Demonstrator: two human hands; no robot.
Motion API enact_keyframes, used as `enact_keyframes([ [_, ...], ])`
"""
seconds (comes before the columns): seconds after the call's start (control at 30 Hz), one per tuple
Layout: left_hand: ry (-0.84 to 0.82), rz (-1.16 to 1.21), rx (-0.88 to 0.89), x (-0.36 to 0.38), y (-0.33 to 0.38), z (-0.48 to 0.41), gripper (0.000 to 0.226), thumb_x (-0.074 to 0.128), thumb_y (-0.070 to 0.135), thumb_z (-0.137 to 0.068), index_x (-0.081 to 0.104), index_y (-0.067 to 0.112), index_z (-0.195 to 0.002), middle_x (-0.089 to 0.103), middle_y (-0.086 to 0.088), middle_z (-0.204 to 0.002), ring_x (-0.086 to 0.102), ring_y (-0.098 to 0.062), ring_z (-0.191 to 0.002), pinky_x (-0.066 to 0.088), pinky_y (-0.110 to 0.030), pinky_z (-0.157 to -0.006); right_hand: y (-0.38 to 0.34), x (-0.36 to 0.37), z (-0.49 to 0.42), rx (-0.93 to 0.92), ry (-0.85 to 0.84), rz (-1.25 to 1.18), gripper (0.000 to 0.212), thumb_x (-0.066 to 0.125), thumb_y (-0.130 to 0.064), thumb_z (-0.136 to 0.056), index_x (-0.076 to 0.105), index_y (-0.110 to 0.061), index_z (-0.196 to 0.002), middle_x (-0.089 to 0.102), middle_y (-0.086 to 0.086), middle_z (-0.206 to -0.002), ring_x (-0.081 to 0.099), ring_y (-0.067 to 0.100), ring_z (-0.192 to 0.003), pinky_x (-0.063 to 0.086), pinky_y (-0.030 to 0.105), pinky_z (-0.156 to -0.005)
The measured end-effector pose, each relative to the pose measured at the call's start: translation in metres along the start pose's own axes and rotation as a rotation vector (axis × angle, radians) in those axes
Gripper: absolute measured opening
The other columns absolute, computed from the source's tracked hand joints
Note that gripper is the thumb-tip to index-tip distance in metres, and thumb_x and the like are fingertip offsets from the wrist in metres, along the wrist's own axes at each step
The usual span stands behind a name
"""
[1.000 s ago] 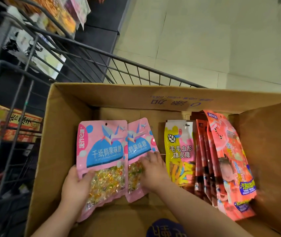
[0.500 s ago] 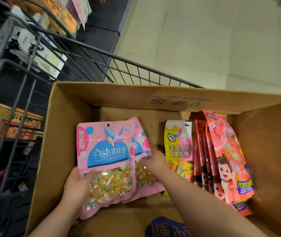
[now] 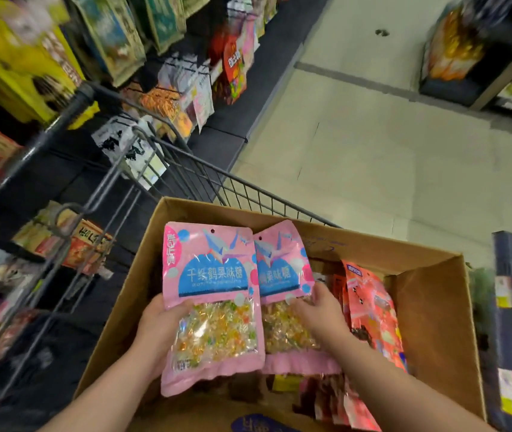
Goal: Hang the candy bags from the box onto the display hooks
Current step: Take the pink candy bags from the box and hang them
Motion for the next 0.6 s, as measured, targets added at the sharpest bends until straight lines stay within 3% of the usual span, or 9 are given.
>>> enact_keyframes([
  [0.13, 0.044, 0.058, 0.065, -0.003, 0.015, 0.036, 0.012, 0.067, 0.011, -0.087, 0.061, 0.015, -0.097, 0.072, -0.013, -0.094, 0.072, -0.031, -0.084, 0.058, -0.046, -0.075, -0.02, -0.034, 0.018, -0.103, 0.022, -0.059, 0.022, 0.07, -0.011, -0.081, 0.053, -0.025, -0.084, 0.066, -0.001, -0.084, 0.062, 0.015, -0.073, 0.053, 0.037, -0.074],
  [0.27, 0.039, 0.149, 0.148, -0.014, 0.017, 0.064, 0.03, 0.073, 0.016, -0.081, 0.066, 0.012, -0.11, 0.075, -0.014, -0.098, 0.073, -0.035, -0.089, 0.053, -0.059, -0.086, -0.042, -0.047, 0.033, -0.221, -0.028, -0.089, 0.021, 0.073, -0.012, -0.08, 0.058, -0.019, -0.094, 0.072, 0.004, -0.094, 0.068, 0.021, -0.086, 0.055, 0.043, -0.082],
  [0.4, 0.163, 0.278, 0.204, -0.041, 0.012, 0.094, 0.014, 0.065, 0.008, -0.088, 0.065, 0.014, -0.102, 0.076, -0.013, -0.091, 0.073, -0.033, -0.085, 0.056, -0.053, -0.084, -0.07, -0.039, 0.047, -0.318, -0.115, -0.104, 0.023, 0.073, -0.013, -0.08, 0.057, -0.021, -0.093, 0.071, 0.004, -0.095, 0.068, 0.023, -0.086, 0.056, 0.046, -0.082],
  [0.6, 0.328, 0.397, 0.275, -0.099, -0.006, 0.134, 0.015, 0.06, 0.005, -0.091, 0.066, 0.012, -0.103, 0.076, -0.012, -0.092, 0.072, -0.033, -0.087, 0.056, -0.052, -0.081, -0.113, -0.005, 0.083, -0.426, -0.273, -0.136, 0.025, 0.072, -0.016, -0.081, 0.058, -0.019, -0.101, 0.069, 0.004, -0.099, 0.068, 0.023, -0.091, 0.056, 0.043, -0.08],
])
Point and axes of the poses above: each hand's wrist, its own z-axis away from the middle knuckle, its own x-axis out of the palm, y = z × x, the point moved 8 cm from there along -z, towards the middle knuckle
